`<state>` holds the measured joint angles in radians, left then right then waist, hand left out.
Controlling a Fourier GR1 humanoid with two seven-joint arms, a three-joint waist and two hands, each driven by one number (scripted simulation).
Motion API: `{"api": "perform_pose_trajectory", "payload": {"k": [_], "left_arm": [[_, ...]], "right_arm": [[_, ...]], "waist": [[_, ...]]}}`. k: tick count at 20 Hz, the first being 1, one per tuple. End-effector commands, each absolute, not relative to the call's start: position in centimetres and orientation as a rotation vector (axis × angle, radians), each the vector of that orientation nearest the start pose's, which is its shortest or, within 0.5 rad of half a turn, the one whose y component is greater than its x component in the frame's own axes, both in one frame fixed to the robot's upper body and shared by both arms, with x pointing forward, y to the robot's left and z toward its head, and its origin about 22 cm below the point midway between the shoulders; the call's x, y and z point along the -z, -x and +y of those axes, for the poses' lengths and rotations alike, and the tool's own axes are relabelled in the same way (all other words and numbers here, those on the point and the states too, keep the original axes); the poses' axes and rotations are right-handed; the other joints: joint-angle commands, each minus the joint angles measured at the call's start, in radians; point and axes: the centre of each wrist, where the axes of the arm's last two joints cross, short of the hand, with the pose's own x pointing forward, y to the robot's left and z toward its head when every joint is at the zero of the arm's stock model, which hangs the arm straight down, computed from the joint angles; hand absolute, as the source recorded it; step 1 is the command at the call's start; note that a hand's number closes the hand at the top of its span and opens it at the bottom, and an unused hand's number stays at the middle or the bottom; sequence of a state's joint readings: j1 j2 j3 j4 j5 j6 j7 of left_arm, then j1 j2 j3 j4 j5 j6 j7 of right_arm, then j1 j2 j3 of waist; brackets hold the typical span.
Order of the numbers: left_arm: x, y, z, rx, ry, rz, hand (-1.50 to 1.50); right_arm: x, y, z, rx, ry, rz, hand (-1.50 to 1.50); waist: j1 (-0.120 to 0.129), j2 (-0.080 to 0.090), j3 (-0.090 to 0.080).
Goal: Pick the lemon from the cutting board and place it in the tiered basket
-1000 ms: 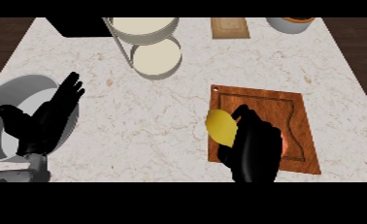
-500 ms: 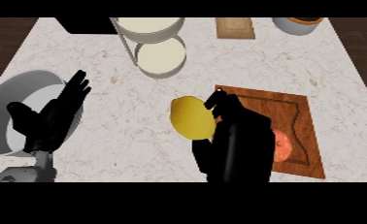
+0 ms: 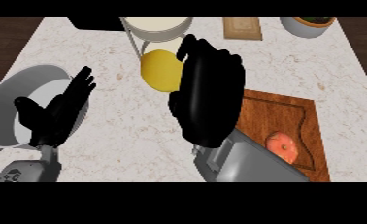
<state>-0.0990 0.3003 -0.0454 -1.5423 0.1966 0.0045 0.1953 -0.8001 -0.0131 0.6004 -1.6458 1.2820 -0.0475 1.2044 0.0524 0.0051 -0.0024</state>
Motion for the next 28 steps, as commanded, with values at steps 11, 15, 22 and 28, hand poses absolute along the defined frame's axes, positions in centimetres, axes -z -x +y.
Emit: {"api": "perform_pose_trajectory", "payload": {"k": [11,15,22,28], "left_arm": [[-4.7,-28.7,26.3,0.177,-0.035,-1.438,0.0],[-3.2,-27.5,27.3,0.17,-0.029,-1.434,0.0],[-4.2,-28.6,27.2,0.166,-0.023,-1.435,0.0],[-4.8,-28.4,25.9,0.17,-0.001,-1.452,0.0]], "right_arm": [[-23.1,-34.1,2.4,-0.344,1.225,-1.373,1.5],[-22.1,-36.8,1.3,-0.311,1.199,-1.308,1.5],[-21.7,-39.1,2.1,-0.337,1.229,-1.299,1.5],[-18.7,-40.5,1.4,-0.323,1.286,-1.281,1.5]], "waist": [[0.036,0.012,-0.001],[0.033,0.013,-0.001],[0.037,0.015,0.0],[0.041,0.014,0.0]]}}
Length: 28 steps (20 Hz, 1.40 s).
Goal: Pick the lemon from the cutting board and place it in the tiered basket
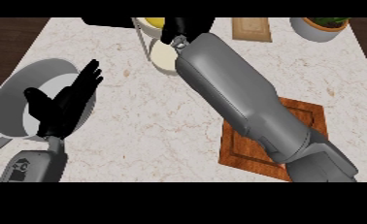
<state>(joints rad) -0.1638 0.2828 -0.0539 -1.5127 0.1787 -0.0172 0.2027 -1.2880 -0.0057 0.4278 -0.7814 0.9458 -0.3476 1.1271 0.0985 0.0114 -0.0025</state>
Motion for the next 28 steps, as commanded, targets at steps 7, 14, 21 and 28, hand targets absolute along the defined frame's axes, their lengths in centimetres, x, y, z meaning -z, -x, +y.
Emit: {"api": "perform_pose_trajectory", "payload": {"k": [7,14,21,28], "left_arm": [[-4.1,-27.9,27.2,0.159,-0.02,-1.453,0.0],[-3.8,-27.9,25.4,0.194,0.011,-1.45,0.0],[-5.1,-28.4,26.2,0.199,0.009,-1.458,0.0],[-4.2,-27.9,26.3,0.176,-0.009,-1.463,0.0]], "right_arm": [[-17.7,-41.7,0.4,-0.182,1.306,-1.449,1.5],[-18.4,-42.7,0.4,-0.185,1.327,-1.421,-1.5],[-19.1,-43.2,-0.1,0.03,1.189,-1.5,-1.5],[-21.2,-43.1,0.1,0.323,1.022,-1.634,-1.5]], "waist": [[-0.008,0.012,0.0],[0.026,0.019,-0.001],[0.017,0.016,0.001],[-0.006,0.01,0.001]]}}
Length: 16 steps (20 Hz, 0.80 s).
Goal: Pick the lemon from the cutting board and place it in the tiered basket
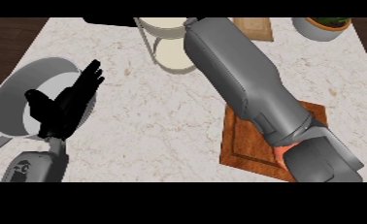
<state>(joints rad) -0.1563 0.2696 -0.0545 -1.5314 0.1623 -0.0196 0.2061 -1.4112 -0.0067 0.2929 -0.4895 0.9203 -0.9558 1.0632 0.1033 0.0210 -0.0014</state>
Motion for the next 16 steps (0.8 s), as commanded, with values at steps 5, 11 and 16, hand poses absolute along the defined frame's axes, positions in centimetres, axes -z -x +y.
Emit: {"api": "perform_pose_trajectory", "payload": {"k": [5,11,16], "left_arm": [[-4.2,-27.2,28.8,0.152,-0.037,-1.437,0.0],[-3.6,-26.4,28.7,0.076,-0.064,-1.401,0.0],[-2.9,-25.8,29.8,0.039,-0.103,-1.4,0.0]], "right_arm": [[-20.5,-43.3,-0.6,0.514,0.953,-1.695,-1.5],[-20.0,-43.6,-1.6,0.607,0.974,-1.717,-1.5],[-20.5,-43.5,-3.1,0.653,0.993,-1.705,-1.5]], "waist": [[-0.038,-0.012,0.0],[-0.123,-0.037,0.001],[-0.16,-0.049,0.001]]}}
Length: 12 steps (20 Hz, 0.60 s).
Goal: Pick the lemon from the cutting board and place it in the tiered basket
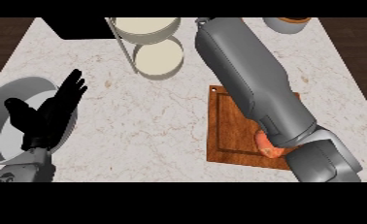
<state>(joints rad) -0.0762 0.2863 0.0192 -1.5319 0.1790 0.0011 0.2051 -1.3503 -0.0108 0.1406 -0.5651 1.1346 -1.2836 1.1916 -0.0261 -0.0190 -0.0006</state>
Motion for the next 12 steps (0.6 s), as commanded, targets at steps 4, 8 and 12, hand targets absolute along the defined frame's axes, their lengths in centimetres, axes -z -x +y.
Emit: {"api": "perform_pose_trajectory", "payload": {"k": [4,8,12], "left_arm": [[-3.1,-25.0,32.1,0.012,-0.13,-1.385,0.0],[-2.9,-23.9,32.3,0.002,-0.14,-1.382,0.0],[-2.8,-23.2,31.8,-0.005,-0.149,-1.364,0.0]], "right_arm": [[-19.4,-42.5,-5.4,0.661,1.008,-1.689,-1.5],[-20.1,-40.8,-6.9,0.658,1.011,-1.702,-1.5],[-19.2,-38.4,-8.3,0.637,1.005,-1.689,-1.5]], "waist": [[-0.058,-0.019,0.001],[-0.071,-0.029,0.002],[-0.082,-0.032,0.003]]}}
